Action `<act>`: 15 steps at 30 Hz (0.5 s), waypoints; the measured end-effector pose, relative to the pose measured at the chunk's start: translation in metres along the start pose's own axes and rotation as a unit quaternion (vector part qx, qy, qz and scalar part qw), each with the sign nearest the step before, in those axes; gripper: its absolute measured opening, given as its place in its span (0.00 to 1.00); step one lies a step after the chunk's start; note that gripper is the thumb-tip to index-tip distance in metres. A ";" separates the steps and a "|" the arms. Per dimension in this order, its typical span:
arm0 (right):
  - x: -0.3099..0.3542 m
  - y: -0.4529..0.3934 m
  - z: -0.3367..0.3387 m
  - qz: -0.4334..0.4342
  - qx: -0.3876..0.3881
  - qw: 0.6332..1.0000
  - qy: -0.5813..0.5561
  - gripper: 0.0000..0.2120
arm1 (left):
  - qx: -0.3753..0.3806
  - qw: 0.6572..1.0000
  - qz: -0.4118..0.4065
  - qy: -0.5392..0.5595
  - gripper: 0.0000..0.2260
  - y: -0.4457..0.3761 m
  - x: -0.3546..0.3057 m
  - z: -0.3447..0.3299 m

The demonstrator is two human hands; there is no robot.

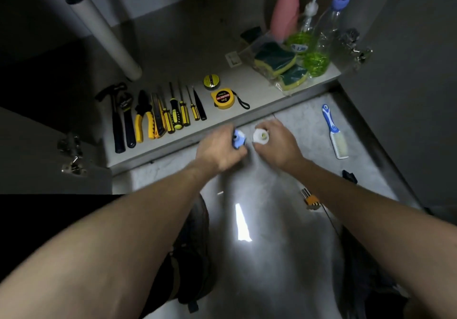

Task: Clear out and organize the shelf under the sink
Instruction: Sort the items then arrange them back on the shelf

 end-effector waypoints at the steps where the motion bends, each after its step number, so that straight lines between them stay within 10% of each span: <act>1: 0.004 -0.015 0.004 -0.002 -0.012 1.000 0.001 0.14 | -0.015 1.000 -0.011 0.003 0.13 -0.016 -0.006 0.013; 15: 0.003 -0.125 -0.014 -0.074 -0.096 0.992 -0.038 0.20 | -0.010 0.994 -0.008 -0.110 0.18 -0.187 -0.027 0.073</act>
Point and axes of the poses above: each hand's wrist, its own y-axis away from the middle knuckle, its own z-axis out of the back of the hand, x = y × z, the point moved 1 cm from there along -y, towards the middle knuckle, and after that the axes turned 10 degrees about z, right-handed, at the moved point
